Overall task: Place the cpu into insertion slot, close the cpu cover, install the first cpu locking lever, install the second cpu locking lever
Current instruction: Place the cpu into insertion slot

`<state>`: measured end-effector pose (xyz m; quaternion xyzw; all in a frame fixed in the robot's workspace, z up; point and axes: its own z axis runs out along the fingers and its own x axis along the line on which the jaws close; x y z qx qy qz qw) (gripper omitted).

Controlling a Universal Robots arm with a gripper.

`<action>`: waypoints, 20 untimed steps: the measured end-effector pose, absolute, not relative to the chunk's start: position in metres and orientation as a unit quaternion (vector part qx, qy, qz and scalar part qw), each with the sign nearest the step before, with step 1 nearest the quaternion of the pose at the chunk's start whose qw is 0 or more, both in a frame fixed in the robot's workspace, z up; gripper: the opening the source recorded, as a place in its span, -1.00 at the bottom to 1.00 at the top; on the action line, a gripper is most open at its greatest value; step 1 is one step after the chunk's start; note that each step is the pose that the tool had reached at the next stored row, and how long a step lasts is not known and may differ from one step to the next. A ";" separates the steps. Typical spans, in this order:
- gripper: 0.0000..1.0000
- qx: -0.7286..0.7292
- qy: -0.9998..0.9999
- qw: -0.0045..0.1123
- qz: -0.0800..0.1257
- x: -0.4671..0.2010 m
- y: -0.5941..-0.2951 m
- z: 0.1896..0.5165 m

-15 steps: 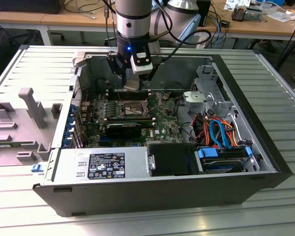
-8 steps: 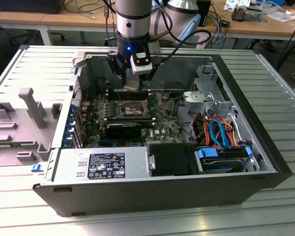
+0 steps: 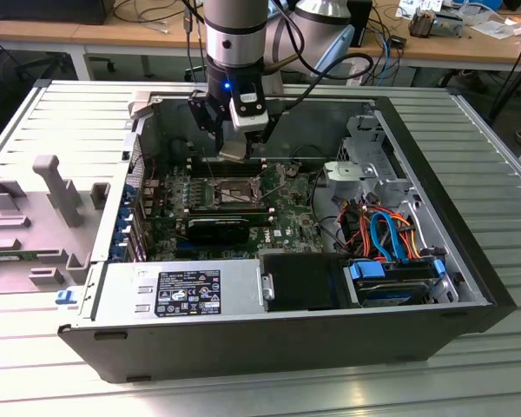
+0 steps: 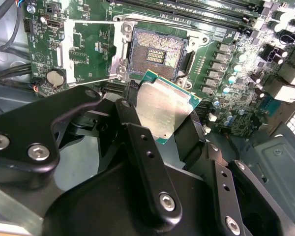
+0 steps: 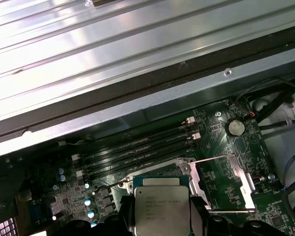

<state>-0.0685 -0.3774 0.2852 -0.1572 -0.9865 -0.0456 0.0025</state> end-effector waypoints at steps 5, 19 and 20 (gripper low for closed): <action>0.09 -0.161 -0.986 0.002 -0.046 -0.068 -0.377 0.285; 0.09 -0.170 -0.984 0.002 -0.046 -0.068 -0.377 0.285; 0.09 -0.171 -0.984 0.002 -0.046 -0.069 -0.377 0.285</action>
